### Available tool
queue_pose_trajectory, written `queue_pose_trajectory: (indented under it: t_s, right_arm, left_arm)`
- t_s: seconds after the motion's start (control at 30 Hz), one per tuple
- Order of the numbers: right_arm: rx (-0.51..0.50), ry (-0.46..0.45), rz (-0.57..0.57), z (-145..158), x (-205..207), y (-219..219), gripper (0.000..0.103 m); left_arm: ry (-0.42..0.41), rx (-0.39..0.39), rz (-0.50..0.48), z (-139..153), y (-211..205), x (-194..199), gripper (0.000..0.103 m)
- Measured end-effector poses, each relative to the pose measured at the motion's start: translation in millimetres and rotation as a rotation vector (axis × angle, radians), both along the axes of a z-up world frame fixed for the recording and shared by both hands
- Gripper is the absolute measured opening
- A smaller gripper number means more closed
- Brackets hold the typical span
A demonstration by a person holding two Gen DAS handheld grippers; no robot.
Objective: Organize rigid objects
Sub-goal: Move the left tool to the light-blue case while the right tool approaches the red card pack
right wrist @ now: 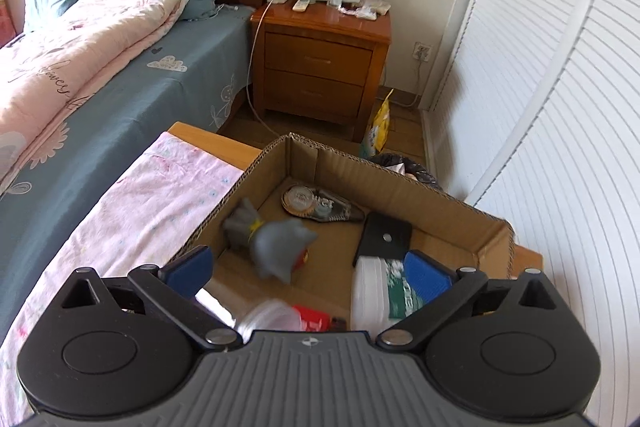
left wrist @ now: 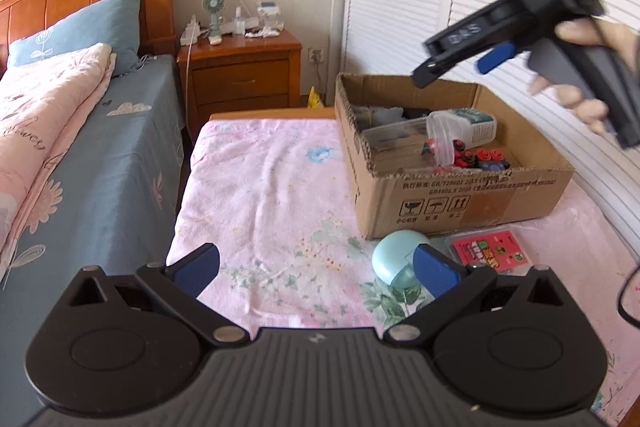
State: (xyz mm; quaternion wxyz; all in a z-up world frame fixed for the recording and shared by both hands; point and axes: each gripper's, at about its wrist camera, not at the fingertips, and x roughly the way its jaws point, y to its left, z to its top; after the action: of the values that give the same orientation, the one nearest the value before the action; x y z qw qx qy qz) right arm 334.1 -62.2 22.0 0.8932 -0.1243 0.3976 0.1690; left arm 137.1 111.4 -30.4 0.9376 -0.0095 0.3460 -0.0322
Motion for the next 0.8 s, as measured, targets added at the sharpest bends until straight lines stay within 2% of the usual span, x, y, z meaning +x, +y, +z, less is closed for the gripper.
queue_pose_trajectory:
  t_s: [0.13,0.47,0.63,0.8]
  right_arm:
    - [0.023,-0.041,0.003,3.5,-35.9,-9.1,0.103]
    - [0.115,-0.097,-0.043,-4.3,-128.3,-39.3,0.103]
    - [0.114,-0.069,-0.096,-36.7,-155.4,-45.1,0.103]
    - [0.037,-0.009,-0.149,-81.7,-153.4,-37.2,0.103]
  left_arm:
    - [0.037,0.007,0.024,-2.1,-1.1,-0.4,0.102]
    - [0.025,0.035,0.024,1.0,-9.1,-10.5,0.102]
    - [0.010,0.042,0.027,-0.8,-11.8,-14.4,0.102]
    - [0.019,0.044,0.024,-3.9,-12.9,-15.9,0.102]
